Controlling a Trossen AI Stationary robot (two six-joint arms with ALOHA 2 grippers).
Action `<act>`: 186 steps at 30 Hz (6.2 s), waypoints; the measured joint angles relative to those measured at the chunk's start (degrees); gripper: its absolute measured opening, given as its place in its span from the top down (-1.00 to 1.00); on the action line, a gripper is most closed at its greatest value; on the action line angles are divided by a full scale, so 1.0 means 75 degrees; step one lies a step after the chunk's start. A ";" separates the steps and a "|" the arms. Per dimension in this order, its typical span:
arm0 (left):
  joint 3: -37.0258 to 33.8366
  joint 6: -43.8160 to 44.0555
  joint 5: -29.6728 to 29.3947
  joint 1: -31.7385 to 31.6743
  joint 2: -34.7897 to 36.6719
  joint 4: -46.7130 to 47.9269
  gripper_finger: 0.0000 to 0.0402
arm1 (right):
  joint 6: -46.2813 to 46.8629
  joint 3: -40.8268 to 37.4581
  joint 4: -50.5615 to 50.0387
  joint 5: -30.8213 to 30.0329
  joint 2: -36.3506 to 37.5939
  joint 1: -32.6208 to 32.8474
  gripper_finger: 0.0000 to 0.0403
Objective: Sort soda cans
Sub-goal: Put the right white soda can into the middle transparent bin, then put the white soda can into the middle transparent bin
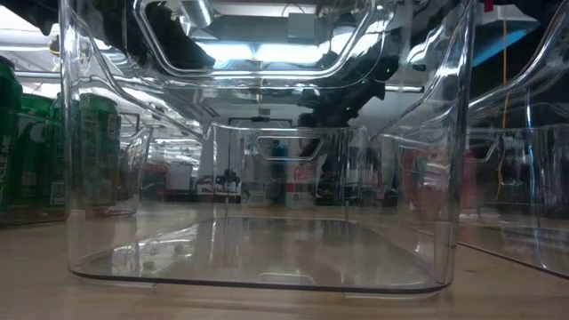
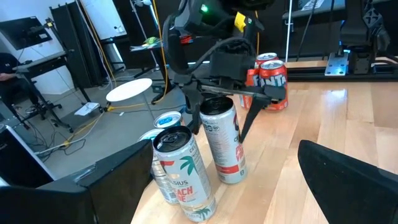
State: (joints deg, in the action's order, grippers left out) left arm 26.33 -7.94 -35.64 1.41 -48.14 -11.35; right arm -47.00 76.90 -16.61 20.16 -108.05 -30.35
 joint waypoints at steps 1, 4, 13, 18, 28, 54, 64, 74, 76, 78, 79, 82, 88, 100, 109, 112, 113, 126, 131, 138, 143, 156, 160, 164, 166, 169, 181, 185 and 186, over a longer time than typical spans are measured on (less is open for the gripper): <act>0.0000 0.0000 0.0003 0.0000 0.0000 -0.0003 -0.93 | -0.0004 0.0000 -0.0006 -0.0088 0.0000 0.0000 -0.82; 0.0000 -0.0001 0.0000 0.0000 0.0000 -0.0003 -0.93 | -0.0021 0.0000 -0.0156 -0.0180 0.0000 0.0000 -0.82; 0.0000 -0.0001 0.0000 0.0000 0.0000 -0.0003 -0.93 | -0.0370 0.0000 -0.0094 -0.0676 0.0003 0.0164 -0.82; 0.0000 0.0002 0.0000 0.0000 0.0000 -0.0002 -0.93 | -0.0397 0.0000 0.0071 -0.0315 0.0003 0.0195 -0.82; 0.0000 0.0002 0.0003 0.0000 0.0000 0.0001 -0.93 | -0.0391 0.0003 0.0397 0.0016 -0.0281 0.0192 -0.82; 0.0000 -0.0005 0.0000 -0.0003 0.0000 0.0063 -0.93 | -0.1156 0.0000 -0.0404 0.0461 0.1407 0.0594 -0.23; 0.0000 0.0001 0.0002 -0.0003 -0.0001 0.0061 -0.93 | -0.0960 0.0003 -0.1575 0.0647 0.2717 0.1788 -0.23; 0.0000 0.0059 0.0000 -0.0003 -0.0003 0.0061 -0.93 | -0.0765 0.0003 -0.2127 0.0720 0.2881 0.3117 -0.23; 0.0000 0.0060 0.0003 -0.0003 -0.0003 0.0061 -0.93 | -0.0735 0.0003 -0.2171 0.0706 0.2868 0.3335 -0.23; 0.0000 0.0063 0.0003 -0.0003 -0.0003 0.0061 -0.93 | -0.0675 0.0003 -0.2233 0.0602 0.2868 0.3551 -0.23; 0.0000 0.0062 0.0001 -0.0003 -0.0003 0.0061 -0.93 | -0.0595 0.0003 -0.2213 0.0553 0.2868 0.3657 -0.23; 0.0000 0.0063 0.0000 -0.0003 -0.0003 0.0060 -0.93 | -0.0377 0.0003 -0.2196 0.0293 0.2861 0.3986 -0.23; 0.0000 0.0069 0.0003 -0.0003 -0.0003 0.0057 -0.93 | 0.0033 0.0003 -0.2102 0.0126 0.2621 0.4440 -0.23; 0.0000 0.0139 0.0003 -0.0003 -0.0003 0.0067 -0.93 | 0.0095 0.0003 -0.2114 0.0196 0.1605 0.4549 -0.23; 0.0000 0.0133 0.0003 -0.0003 -0.0003 0.0067 -0.93 | 0.0017 0.0012 -0.1596 0.0609 0.0882 0.4549 -0.23; 0.0000 0.0130 0.0003 -0.0003 -0.0003 0.0067 -0.93 | -0.0106 0.0012 -0.1585 0.0665 0.0678 0.4549 -0.23; 0.0000 0.0122 0.0002 -0.0003 -0.0003 0.0072 -0.93 | -0.0168 0.0012 -0.1538 0.0661 0.0630 0.4549 -0.23; 0.0000 0.0116 0.0003 -0.0003 -0.0003 0.0105 -0.93 | -0.0351 0.0013 -0.1309 0.0540 0.0371 0.4546 -0.59; 0.0000 0.0118 0.0003 -0.0003 -0.0003 0.0108 -0.93 | -0.0356 0.0023 -0.1305 0.0452 0.0385 0.4543 -0.72; 0.0000 0.0118 0.0003 -0.0001 -0.0003 0.0109 -0.93 | -0.0351 0.0017 -0.1449 0.0447 0.0585 0.4543 -0.66; 0.0000 0.0119 0.0003 -0.0003 -0.0003 0.0108 -0.93 | -0.0348 0.0017 -0.1464 0.0311 0.1014 0.4543 -0.64; 0.0000 0.0145 0.0003 -0.0003 -0.0003 0.0109 -0.93 | -0.0420 0.0012 -0.1375 -0.0681 0.2138 0.3900 -0.64; 0.0000 0.0145 0.0003 -0.0001 -0.0003 0.0108 -0.93 | -0.0578 0.0009 -0.1104 -0.1095 0.2219 0.3419 -0.64; 0.0000 0.0145 0.0003 -0.0003 -0.0003 0.0106 -0.93 | -0.0635 0.0009 -0.0441 -0.1153 0.2175 0.2776 -0.64; 0.0000 0.0147 0.0003 -0.0003 -0.0003 0.0110 -0.93 | -0.0657 0.0005 -0.0259 -0.1138 0.2145 0.2400 -0.64; 0.0000 0.0148 0.0003 -0.0001 -0.0003 0.0114 -0.93 | -0.0602 0.0003 0.0199 -0.0989 0.2092 0.1827 -0.64; 0.0000 0.0104 0.0003 -0.0003 -0.0003 0.0117 -0.93 | -0.0126 0.0006 0.1799 -0.0774 0.1279 0.0673 -0.64; 0.0000 0.0081 0.0003 -0.0002 -0.0003 0.0117 -0.93 | -0.0125 0.0006 0.1946 -0.1369 0.1237 0.0685 -0.64; 0.0000 0.0081 0.0003 -0.0002 -0.0003 0.0116 -0.93 | -0.0118 0.0006 0.2094 -0.1353 0.1199 0.0685 -0.64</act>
State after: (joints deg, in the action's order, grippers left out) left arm 26.33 -7.33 -35.62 1.40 -48.16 -10.49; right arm -47.88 76.95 -0.90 10.02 -99.05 -25.21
